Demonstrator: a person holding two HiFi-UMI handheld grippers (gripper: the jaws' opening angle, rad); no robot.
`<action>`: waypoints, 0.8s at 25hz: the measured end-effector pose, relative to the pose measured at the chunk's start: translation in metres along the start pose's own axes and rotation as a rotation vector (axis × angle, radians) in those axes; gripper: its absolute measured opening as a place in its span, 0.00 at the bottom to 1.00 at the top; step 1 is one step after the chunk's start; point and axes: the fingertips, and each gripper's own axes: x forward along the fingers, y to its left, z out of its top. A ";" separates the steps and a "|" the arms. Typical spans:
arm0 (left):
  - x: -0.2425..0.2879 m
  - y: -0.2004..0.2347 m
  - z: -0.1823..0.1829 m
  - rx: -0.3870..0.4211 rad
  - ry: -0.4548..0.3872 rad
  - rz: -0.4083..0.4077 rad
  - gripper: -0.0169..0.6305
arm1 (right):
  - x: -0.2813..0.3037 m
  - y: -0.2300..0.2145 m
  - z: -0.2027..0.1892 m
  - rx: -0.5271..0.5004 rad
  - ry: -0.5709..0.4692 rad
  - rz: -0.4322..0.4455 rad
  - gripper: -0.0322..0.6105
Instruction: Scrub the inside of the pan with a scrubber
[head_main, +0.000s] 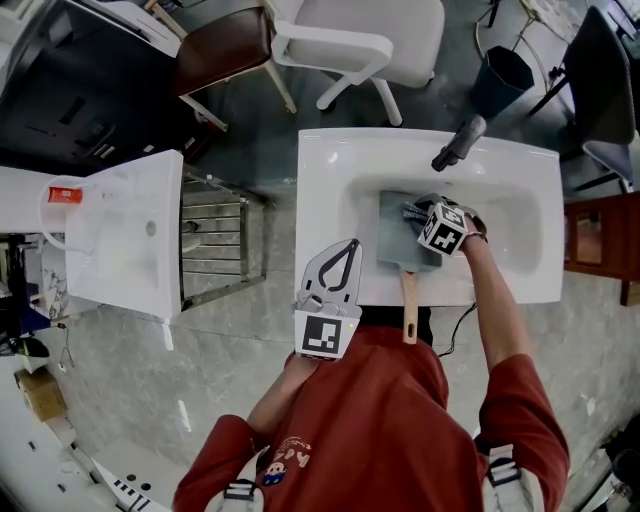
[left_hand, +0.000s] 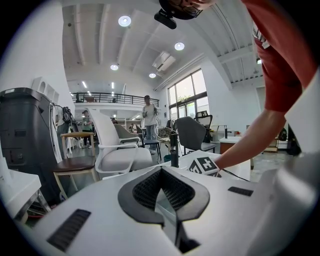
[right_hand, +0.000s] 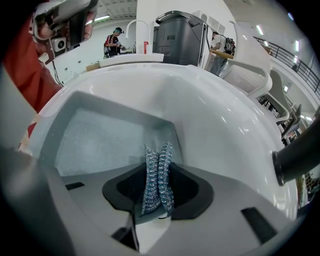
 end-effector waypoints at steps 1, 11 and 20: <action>-0.001 0.000 0.001 -0.001 -0.002 0.000 0.04 | -0.001 0.000 0.000 0.013 0.000 -0.007 0.27; -0.001 0.006 0.016 0.040 -0.088 -0.012 0.04 | -0.053 0.005 0.025 0.119 -0.112 -0.110 0.28; 0.001 0.014 0.038 0.057 -0.117 -0.017 0.04 | -0.142 0.015 0.060 0.230 -0.314 -0.302 0.28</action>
